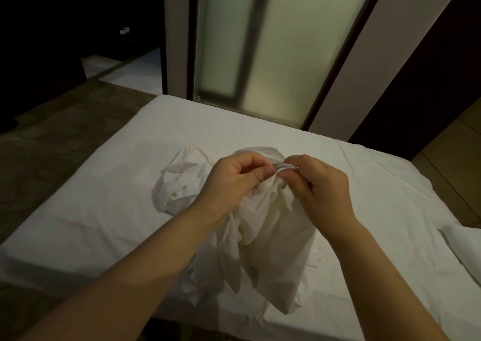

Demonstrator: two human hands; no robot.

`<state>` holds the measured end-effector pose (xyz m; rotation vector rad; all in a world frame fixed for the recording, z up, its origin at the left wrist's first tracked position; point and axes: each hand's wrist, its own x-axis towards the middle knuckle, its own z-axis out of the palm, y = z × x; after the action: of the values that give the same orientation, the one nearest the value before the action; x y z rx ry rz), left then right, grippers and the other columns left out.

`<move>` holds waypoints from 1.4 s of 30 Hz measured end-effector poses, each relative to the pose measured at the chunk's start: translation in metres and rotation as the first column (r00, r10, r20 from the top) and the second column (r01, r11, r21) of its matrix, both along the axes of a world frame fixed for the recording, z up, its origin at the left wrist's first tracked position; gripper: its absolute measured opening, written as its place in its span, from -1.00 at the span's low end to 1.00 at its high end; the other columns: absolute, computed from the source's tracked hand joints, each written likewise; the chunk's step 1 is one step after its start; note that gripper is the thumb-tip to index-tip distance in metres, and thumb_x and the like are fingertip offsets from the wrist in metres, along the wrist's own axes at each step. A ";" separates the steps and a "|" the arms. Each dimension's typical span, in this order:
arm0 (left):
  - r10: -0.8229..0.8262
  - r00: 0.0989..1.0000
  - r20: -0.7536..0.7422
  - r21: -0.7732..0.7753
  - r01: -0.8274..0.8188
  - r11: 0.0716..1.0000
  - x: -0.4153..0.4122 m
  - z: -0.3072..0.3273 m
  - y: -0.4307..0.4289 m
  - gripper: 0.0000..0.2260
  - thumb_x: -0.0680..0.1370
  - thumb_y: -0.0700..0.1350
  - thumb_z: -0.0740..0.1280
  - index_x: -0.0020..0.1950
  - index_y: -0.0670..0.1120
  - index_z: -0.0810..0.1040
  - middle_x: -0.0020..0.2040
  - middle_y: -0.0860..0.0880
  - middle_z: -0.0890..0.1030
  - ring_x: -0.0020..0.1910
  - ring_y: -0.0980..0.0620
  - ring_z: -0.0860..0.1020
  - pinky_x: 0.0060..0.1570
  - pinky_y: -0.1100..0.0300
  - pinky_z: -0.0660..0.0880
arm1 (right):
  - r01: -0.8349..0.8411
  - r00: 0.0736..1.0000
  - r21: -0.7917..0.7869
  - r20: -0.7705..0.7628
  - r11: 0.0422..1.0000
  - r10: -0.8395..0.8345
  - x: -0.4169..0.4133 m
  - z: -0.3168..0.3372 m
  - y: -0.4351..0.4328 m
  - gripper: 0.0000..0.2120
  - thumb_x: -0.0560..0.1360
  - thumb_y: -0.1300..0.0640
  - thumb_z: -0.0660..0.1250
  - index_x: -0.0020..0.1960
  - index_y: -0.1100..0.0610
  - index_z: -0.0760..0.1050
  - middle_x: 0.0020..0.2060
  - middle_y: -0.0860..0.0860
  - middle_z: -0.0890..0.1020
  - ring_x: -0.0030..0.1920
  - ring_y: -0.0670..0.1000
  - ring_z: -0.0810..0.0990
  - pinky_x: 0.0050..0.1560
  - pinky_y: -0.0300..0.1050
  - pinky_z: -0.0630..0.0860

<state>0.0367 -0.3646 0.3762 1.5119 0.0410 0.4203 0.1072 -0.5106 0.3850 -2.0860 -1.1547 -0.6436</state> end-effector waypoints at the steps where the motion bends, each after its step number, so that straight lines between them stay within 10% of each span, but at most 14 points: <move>1: -0.006 1.000 0.000 0.024 0.006 1.000 -0.001 0.000 -0.001 -0.83 0.50 -0.20 0.34 -0.22 0.04 0.62 -0.29 0.15 0.62 -0.21 0.18 0.57 -0.12 0.31 0.52 | -0.010 1.000 0.008 -0.007 1.000 0.010 -0.001 0.000 -0.001 -0.69 0.51 0.00 0.20 -0.04 0.19 0.59 -0.22 -0.13 0.56 -0.19 -0.23 0.45 -0.18 -0.58 0.38; 11: 0.002 0.999 0.042 0.348 -0.017 0.937 -0.006 0.014 0.002 -0.83 0.57 -0.15 0.25 -0.20 0.05 0.49 -0.26 0.12 0.54 -0.24 0.27 0.49 -0.18 0.43 0.46 | -0.012 0.998 -0.071 -0.059 0.997 0.008 -0.002 0.004 -0.015 -0.66 0.51 -0.11 0.21 -0.08 0.14 0.59 -0.29 -0.14 0.55 -0.20 -0.16 0.44 -0.17 -0.52 0.37; 15: -0.110 0.994 -0.022 0.370 0.110 0.923 -0.007 0.023 0.020 -0.85 0.58 -0.18 0.24 -0.10 0.08 0.45 -0.18 -0.18 0.56 -0.18 -0.09 0.53 -0.14 0.16 0.52 | -0.008 0.983 -0.162 -0.185 0.987 -0.023 0.005 0.021 -0.014 -0.70 0.49 -0.13 0.27 -0.03 0.07 0.60 -0.25 -0.17 0.56 -0.28 -0.17 0.46 -0.21 -0.50 0.35; 18: -0.163 0.985 -0.055 0.403 0.171 0.899 -0.005 0.027 0.031 -0.76 0.58 -0.22 0.22 -0.11 0.11 0.53 -0.23 0.00 0.59 -0.24 0.13 0.54 -0.18 0.32 0.50 | -0.063 0.968 -0.201 -0.250 0.978 0.011 0.008 0.038 -0.011 -0.65 0.42 -0.17 0.22 -0.06 0.06 0.61 -0.31 -0.14 0.58 -0.31 -0.14 0.51 -0.24 -0.42 0.39; 32: -0.290 0.890 -0.351 0.276 0.394 0.877 0.008 0.032 0.079 -0.63 0.26 0.30 0.19 -0.38 0.08 0.65 -0.35 0.14 0.63 -0.31 0.21 0.61 -0.30 0.47 0.45 | -0.057 0.966 -0.184 -0.260 0.981 0.007 0.034 0.063 0.028 -0.88 0.47 0.02 0.38 -0.13 0.07 0.61 -0.36 -0.12 0.58 -0.26 -0.16 0.53 -0.23 -0.30 0.43; 36: -0.188 0.956 -0.224 0.275 0.247 0.929 0.043 0.040 0.094 -0.47 0.37 0.21 0.22 -0.25 -0.29 0.58 -0.38 -0.01 0.56 -0.38 0.10 0.52 -0.34 0.41 0.43 | -0.002 0.971 -0.129 -0.238 0.992 -0.029 0.051 0.088 0.049 -0.86 0.48 0.02 0.38 -0.15 0.09 0.60 -0.28 0.03 0.63 -0.27 -0.09 0.55 -0.17 -0.23 0.45; 42: -0.376 0.927 -0.012 0.039 0.376 0.926 0.112 0.117 0.136 -0.75 0.41 0.02 0.29 -0.21 -0.15 0.61 -0.32 0.01 0.66 -0.34 0.12 0.61 -0.30 0.29 0.55 | 0.100 0.972 -0.106 -0.202 0.989 -0.120 0.101 0.172 0.085 -0.82 0.46 -0.02 0.39 -0.20 0.09 0.59 -0.35 0.05 0.60 -0.33 -0.03 0.54 -0.25 -0.15 0.48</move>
<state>0.1492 -0.2290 0.4931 1.5190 -0.2532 0.1086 0.2086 -0.4257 0.5568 -2.2506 -0.9743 -0.4147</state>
